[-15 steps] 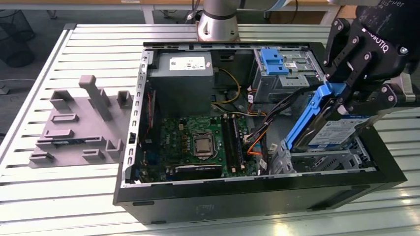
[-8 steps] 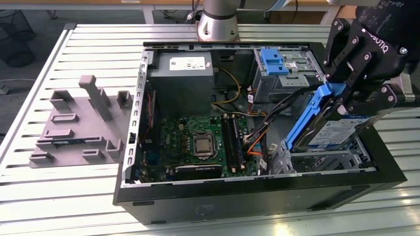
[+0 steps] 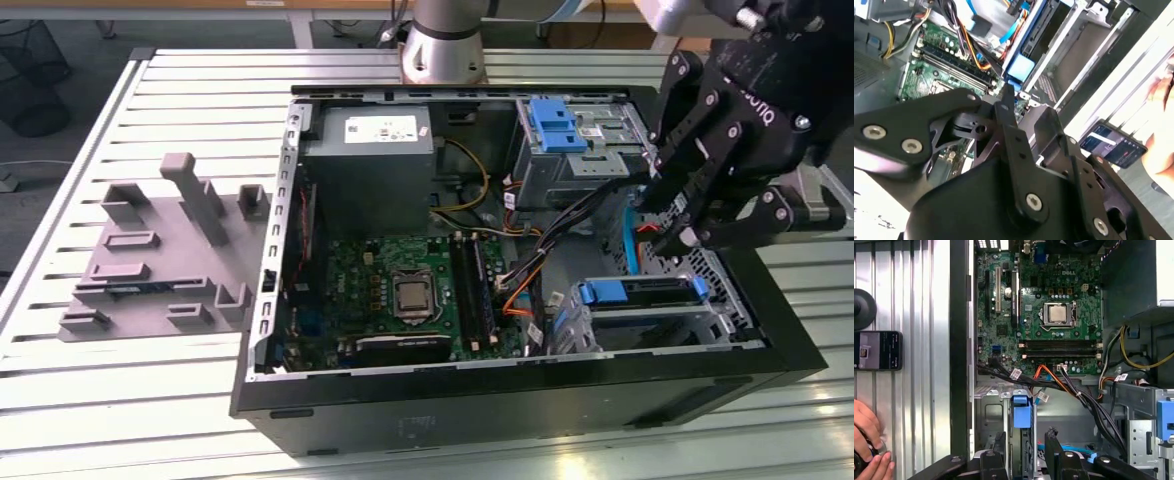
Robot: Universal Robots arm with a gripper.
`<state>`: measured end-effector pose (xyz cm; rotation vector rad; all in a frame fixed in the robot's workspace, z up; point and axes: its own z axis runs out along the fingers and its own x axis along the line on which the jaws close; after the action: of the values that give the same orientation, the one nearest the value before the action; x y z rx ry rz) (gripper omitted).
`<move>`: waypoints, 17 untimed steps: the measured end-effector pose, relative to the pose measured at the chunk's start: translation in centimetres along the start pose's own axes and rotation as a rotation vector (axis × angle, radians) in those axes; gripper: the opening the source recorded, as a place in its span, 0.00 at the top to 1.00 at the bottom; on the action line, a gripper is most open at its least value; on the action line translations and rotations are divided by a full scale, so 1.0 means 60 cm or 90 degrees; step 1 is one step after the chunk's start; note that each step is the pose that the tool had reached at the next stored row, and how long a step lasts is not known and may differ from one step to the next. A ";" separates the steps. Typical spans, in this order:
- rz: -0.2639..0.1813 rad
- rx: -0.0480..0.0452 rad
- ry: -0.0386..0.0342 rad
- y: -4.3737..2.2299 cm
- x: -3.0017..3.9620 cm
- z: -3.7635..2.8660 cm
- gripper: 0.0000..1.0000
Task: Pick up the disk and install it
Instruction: 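Insert the disk into the insertion slot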
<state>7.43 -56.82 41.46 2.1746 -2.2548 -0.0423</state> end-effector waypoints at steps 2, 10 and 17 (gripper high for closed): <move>0.000 0.0000 0.0000 0.000 0.000 0.006 0.58; 0.000 0.0000 0.0000 -0.001 0.000 0.030 0.87; 0.000 0.0074 0.0011 -0.001 0.001 0.046 0.89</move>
<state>7.45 -56.82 38.69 2.1796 -2.2597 -0.0274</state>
